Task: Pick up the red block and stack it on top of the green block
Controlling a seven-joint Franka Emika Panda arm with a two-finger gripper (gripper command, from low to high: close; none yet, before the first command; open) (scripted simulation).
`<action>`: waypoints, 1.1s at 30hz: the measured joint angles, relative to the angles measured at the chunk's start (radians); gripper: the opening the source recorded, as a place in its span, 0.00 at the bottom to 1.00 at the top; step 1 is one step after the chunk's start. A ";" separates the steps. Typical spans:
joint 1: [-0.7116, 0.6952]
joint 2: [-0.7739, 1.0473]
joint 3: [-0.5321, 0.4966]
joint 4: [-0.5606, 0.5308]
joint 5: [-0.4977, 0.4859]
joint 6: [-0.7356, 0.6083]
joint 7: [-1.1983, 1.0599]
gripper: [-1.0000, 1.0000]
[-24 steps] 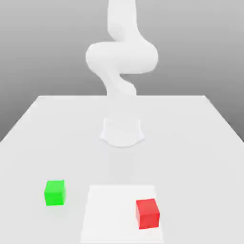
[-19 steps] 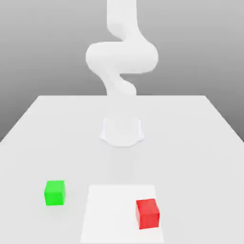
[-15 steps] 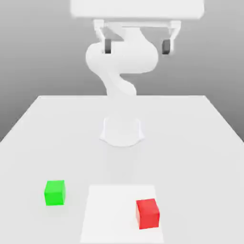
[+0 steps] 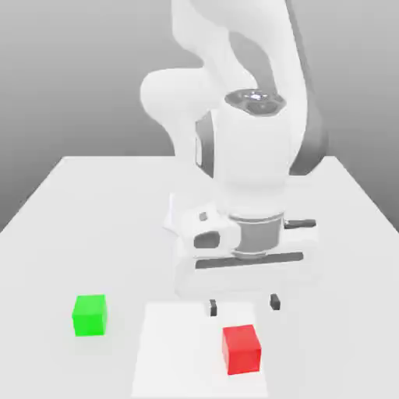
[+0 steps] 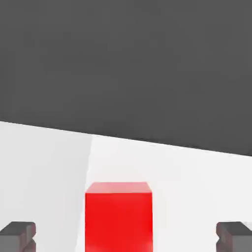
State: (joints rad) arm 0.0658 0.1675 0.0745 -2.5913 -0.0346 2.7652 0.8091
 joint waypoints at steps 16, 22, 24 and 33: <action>0.007 -0.004 -0.005 -0.005 0.004 -0.006 -0.003 0.00; -0.146 -0.119 -0.130 -0.062 -0.003 -0.063 0.214 0.00; -0.217 -0.151 -0.159 -0.082 -0.007 -0.074 0.301 0.00; -0.414 -0.165 -0.238 -0.145 0.038 -0.025 0.542 0.00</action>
State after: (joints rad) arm -0.3479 0.0027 -0.1639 -2.7362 0.0036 2.7406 1.3515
